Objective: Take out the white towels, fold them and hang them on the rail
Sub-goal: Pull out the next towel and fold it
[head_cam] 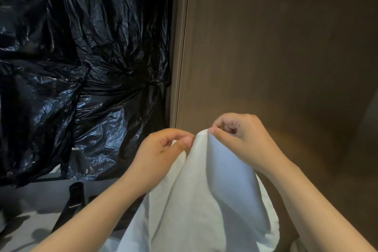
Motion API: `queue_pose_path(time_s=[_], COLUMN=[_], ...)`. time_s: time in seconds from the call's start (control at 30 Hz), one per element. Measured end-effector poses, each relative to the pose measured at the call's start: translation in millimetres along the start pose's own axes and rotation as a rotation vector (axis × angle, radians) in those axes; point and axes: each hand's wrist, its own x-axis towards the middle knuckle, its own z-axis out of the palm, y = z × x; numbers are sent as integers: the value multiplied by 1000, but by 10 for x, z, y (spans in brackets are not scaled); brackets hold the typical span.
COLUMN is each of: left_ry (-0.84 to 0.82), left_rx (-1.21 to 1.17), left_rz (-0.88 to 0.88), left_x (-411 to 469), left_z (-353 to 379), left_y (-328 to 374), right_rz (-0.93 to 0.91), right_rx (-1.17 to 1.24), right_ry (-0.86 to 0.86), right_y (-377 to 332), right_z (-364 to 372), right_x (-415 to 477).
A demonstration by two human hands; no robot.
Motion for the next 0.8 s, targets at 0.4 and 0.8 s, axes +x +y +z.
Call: queue_pose_path(time_s=[0.4, 0.8], left_ry=[60, 147], left_rx=[65, 208], left_rz=[-30, -134], left_x=[54, 253], left_z=[42, -14], left_y=[-130, -358], right_rz=[37, 208], right_rx=[68, 140], right_ry=[-65, -17], right_y=[60, 394], right_z=[46, -56], right_x=[-84, -436])
